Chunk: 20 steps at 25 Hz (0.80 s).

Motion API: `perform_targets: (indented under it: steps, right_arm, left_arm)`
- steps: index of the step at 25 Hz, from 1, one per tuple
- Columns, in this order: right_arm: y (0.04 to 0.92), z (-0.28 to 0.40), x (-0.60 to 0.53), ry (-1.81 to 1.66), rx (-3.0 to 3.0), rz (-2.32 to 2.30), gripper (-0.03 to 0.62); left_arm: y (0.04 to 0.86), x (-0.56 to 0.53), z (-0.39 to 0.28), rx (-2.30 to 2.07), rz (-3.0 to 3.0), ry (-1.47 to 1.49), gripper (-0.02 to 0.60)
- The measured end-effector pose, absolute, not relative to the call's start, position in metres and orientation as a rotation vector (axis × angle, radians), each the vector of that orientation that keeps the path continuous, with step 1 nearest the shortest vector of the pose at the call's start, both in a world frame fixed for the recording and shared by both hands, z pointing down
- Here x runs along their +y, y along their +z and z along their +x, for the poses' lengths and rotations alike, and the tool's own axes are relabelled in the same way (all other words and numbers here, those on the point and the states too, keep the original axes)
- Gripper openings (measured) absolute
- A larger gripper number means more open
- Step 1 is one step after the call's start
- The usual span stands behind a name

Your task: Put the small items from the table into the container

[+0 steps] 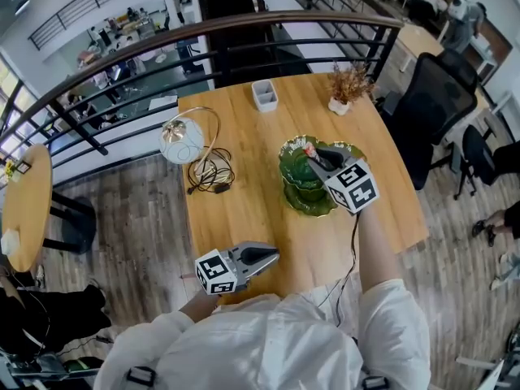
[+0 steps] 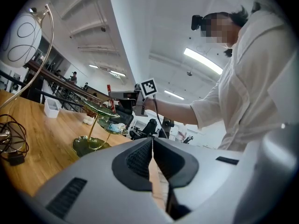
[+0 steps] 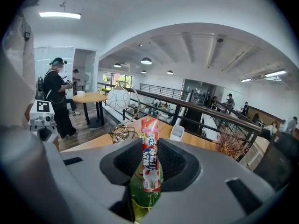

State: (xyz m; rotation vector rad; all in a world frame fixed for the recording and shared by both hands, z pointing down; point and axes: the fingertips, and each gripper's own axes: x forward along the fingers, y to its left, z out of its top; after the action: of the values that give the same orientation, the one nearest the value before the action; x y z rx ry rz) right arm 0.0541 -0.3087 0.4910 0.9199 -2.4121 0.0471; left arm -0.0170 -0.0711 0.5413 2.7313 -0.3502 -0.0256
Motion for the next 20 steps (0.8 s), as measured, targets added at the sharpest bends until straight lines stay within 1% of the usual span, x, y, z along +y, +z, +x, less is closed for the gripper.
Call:
perform_targets:
  steps: [6,12,14,20]
  right_arm:
    - [0.514,0.05,-0.319,0.031,-2.291,0.867,0.106]
    - [0.519,0.05,-0.324,0.066,-2.254,0.9,0.109]
    - [0.519,0.051,-0.325,0.08,-2.257,0.915,0.158]
    - [0.51,0.059,-0.324,0.099,-2.289,0.988,0.166]
  left_arm:
    - [0.542,-0.072,-0.021,-0.357,2.729,-0.032,0.008]
    - [0.541,-0.073,-0.025,-0.362,2.726,-0.036,0.009]
    - [0.541,-0.073,-0.026,-0.364,2.725,-0.037,0.008]
    - [0.541,-0.074,-0.026,-0.36,2.735,-0.043,0.009]
